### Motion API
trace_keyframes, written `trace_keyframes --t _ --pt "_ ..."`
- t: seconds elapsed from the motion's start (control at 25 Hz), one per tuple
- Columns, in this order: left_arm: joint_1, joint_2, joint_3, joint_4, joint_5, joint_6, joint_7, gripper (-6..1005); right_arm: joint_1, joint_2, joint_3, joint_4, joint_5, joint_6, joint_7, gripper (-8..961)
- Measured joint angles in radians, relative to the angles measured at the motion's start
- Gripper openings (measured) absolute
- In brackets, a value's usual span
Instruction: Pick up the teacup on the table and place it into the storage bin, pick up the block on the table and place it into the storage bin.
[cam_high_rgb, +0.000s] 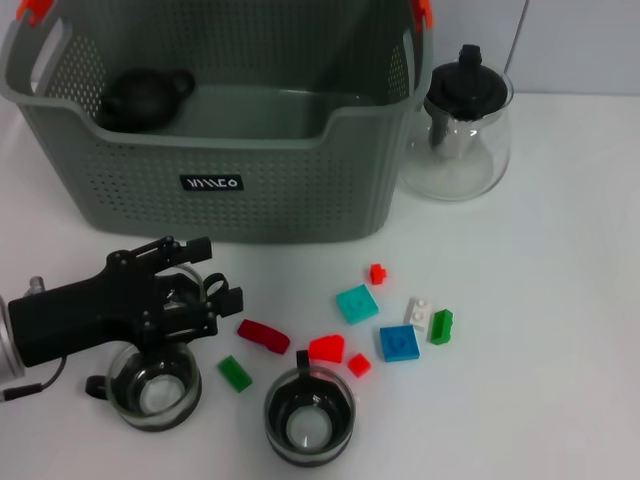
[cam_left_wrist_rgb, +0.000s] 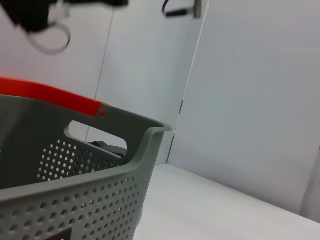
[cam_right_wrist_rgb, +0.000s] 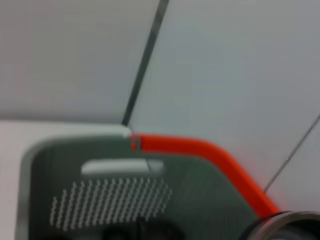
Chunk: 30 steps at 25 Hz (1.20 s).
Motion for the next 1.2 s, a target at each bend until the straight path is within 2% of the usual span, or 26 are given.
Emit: trace_keyframes --t 0.24,0.36,0.6,1.2 --pt "0.003 -0.003 -0.003 0.0 -0.006 0.013 0.0 843 -0.02 0.044 -0.085 0.093 -0.01 0.155 -0.046 57" --pt "0.003 -0.004 -0.005 0.0 -0.006 0.014 0.0 843 -0.029 0.056 -0.124 0.122 -0.018 0.198 -0.047 57" --pt "-0.002 -0.004 -0.006 0.0 -0.006 0.014 0.0 843 -0.04 0.058 -0.151 0.161 -0.015 0.224 -0.047 57" --pt "-0.011 -0.006 -0.004 0.0 -0.008 0.006 0.0 844 -0.076 0.059 -0.155 0.165 -0.014 0.231 -0.047 58"
